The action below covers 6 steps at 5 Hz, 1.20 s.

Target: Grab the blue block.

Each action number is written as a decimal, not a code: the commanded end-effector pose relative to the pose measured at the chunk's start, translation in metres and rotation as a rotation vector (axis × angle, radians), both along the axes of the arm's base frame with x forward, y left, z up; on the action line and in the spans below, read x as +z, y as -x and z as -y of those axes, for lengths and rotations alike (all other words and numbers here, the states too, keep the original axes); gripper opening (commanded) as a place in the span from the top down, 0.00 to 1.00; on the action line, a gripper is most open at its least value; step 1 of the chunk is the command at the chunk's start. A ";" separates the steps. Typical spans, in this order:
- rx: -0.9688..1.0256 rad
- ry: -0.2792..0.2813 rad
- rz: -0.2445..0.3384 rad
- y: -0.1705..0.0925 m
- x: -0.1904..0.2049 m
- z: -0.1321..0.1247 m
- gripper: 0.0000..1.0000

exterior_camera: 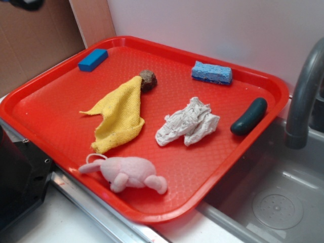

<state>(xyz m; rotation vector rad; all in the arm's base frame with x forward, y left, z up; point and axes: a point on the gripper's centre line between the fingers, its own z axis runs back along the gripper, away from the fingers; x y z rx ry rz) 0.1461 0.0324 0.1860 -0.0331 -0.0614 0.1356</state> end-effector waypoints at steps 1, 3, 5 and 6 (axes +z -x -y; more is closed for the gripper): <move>0.308 -0.048 0.180 -0.038 -0.043 -0.068 0.00; 0.308 -0.048 0.180 -0.038 -0.043 -0.068 0.00; 0.415 0.001 0.192 -0.093 -0.089 -0.103 0.00; 0.384 -0.034 0.146 -0.115 -0.111 -0.110 0.00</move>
